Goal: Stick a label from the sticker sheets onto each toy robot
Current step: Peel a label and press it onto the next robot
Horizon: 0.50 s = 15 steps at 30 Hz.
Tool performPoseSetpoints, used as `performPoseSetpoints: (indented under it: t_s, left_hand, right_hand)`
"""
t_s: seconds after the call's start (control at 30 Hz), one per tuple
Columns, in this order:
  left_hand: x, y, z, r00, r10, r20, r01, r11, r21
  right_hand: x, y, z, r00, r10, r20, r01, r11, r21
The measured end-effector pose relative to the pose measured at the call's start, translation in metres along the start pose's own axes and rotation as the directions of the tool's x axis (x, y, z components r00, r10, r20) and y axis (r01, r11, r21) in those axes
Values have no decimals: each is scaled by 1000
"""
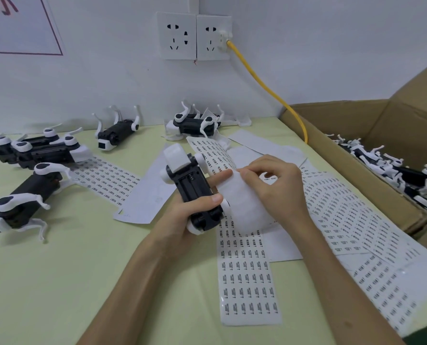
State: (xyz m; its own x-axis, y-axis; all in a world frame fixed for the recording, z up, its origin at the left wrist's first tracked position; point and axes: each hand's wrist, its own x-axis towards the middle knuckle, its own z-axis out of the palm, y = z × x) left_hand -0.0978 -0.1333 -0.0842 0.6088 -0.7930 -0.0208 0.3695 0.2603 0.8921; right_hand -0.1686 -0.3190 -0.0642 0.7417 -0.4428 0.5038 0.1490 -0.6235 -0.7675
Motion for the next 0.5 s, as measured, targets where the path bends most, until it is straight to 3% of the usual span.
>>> performPoseSetpoints:
  t_s: [0.37, 0.5]
  left_hand:
    - [-1, 0, 2, 998, -51, -35, 54, 994, 91]
    - [1, 1, 1, 997, -69, -42, 74, 987, 142]
  right_hand:
    - [4, 2, -3, 992, 128, 14, -127, 992, -8]
    - [5, 3, -4, 990, 104, -95, -105, 994, -5]
